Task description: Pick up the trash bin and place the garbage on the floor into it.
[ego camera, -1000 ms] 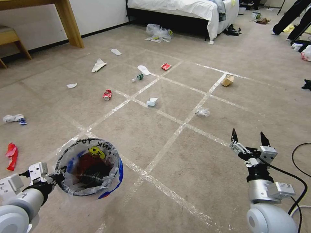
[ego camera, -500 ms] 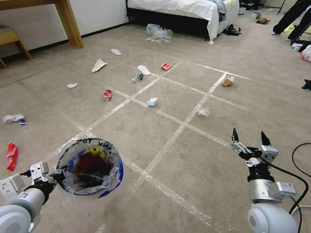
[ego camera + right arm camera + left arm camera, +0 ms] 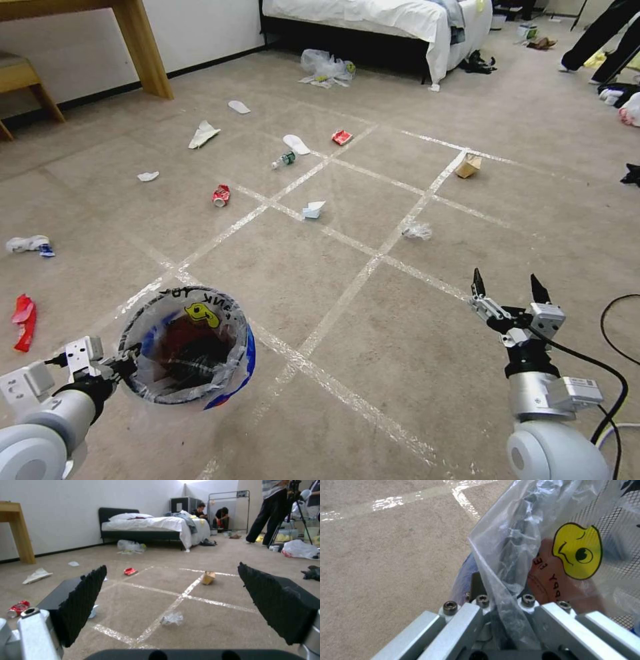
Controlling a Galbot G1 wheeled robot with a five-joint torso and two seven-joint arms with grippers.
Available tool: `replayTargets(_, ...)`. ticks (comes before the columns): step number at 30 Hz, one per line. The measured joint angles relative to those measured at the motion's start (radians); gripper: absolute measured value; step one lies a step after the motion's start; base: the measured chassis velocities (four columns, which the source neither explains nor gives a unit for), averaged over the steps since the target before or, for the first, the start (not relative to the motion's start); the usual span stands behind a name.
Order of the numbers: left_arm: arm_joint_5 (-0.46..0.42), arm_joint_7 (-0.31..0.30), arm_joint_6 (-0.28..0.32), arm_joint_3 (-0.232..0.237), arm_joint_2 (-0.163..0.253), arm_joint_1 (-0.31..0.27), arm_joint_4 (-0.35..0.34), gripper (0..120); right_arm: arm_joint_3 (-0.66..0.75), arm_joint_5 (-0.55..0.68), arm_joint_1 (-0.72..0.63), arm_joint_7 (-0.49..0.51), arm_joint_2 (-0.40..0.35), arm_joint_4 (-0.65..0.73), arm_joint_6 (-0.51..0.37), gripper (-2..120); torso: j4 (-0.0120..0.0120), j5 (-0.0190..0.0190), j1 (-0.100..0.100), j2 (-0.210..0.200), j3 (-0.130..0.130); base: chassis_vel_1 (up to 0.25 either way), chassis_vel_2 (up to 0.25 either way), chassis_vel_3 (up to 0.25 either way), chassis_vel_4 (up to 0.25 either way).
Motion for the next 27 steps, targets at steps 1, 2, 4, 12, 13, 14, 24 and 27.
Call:
replayTargets(1,0.000,0.000,0.000,0.000,0.000,0.000,0.000,1,0.000,0.000,0.000,0.000,0.000,0.000,0.000,100,0.0000,0.0000,0.000,0.000,0.000,0.000,0.000,0.000,0.000)
replayTargets(2,-0.001,0.001,0.000,-0.002,0.001,0.000,0.001,1,0.000,-0.003,-0.001,-0.001,0.000,-0.001,0.000,100,0.0000,0.0000,0.000,0.000,0.000,-0.050,0.085,0.060,-0.035)
replayTargets(4,-0.003,0.001,0.000,-0.003,0.001,0.000,0.001,1,0.000,-0.004,-0.002,-0.001,0.000,-0.002,0.002,100,0.0000,0.0000,0.000,0.000,0.000,-0.103,0.085,0.060,-0.072)
replayTargets(12,-0.015,0.001,0.000,-0.005,0.001,0.002,0.003,1,-0.003,-0.006,-0.006,-0.006,0.002,-0.002,0.007,100,-0.0002,0.0002,0.000,0.000,0.000,-0.153,0.132,0.148,-0.131)
replayTargets(13,-0.015,0.001,0.000,-0.006,0.001,0.002,0.004,1,-0.003,-0.006,-0.006,-0.006,0.003,-0.001,0.007,100,-0.0002,-0.0001,0.000,0.000,0.000,-0.163,0.124,0.141,-0.132)
replayTargets(14,-0.015,0.001,0.000,-0.007,0.001,0.003,0.004,1,-0.004,-0.006,-0.006,-0.006,0.003,-0.001,0.008,100,-0.0001,0.0002,0.000,0.000,0.000,-0.131,0.124,0.097,-0.111)
replayTargets(24,-0.015,0.002,0.000,-0.007,0.000,0.002,0.006,1,-0.004,-0.008,-0.008,-0.007,0.004,0.000,0.010,100,0.0000,0.0001,0.000,0.000,0.000,-0.094,0.095,0.084,-0.096)
replayTargets(27,-0.015,0.002,0.000,-0.005,-0.001,0.001,0.007,1,-0.004,-0.008,-0.007,-0.007,0.004,0.000,0.010,100,-0.0001,-0.0001,0.000,0.000,0.000,-0.114,0.099,0.115,-0.107)
